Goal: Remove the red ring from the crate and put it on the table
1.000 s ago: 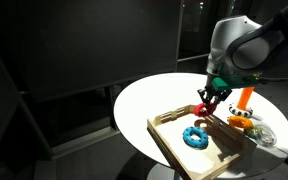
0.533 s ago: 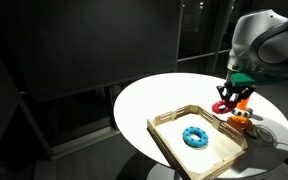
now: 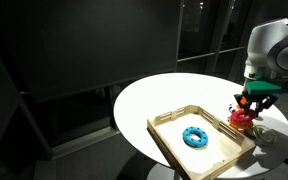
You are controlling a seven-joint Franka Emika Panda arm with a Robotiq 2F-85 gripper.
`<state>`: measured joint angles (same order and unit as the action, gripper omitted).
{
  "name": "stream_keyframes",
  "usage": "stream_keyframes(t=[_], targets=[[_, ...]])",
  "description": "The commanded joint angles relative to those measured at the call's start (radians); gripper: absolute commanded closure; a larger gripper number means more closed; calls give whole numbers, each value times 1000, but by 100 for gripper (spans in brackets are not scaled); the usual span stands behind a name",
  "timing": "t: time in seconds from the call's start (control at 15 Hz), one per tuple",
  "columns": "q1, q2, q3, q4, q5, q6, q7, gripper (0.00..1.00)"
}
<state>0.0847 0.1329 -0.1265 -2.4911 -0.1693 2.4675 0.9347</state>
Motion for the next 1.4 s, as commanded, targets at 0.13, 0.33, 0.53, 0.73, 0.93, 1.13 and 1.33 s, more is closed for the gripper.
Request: stream_keyframes(t=[0.13, 0.33, 0.53, 0.73, 0.93, 1.13, 1.33], targets=[[-33, -30, 12, -35, -11, -28, 12, 48], [-33, -33, 16, -35, -6, -37, 2, 29], [-36, -38, 27, -28, 20, -57, -38, 6], [-38, -54, 41, -14, 48, -98, -99, 0], [-38, -81, 55, 2, 62, -146, -149, 0], [-37, -111, 75, 22, 94, -200, -233, 0], [-35, -145, 96, 42, 159, -261, -366, 0]])
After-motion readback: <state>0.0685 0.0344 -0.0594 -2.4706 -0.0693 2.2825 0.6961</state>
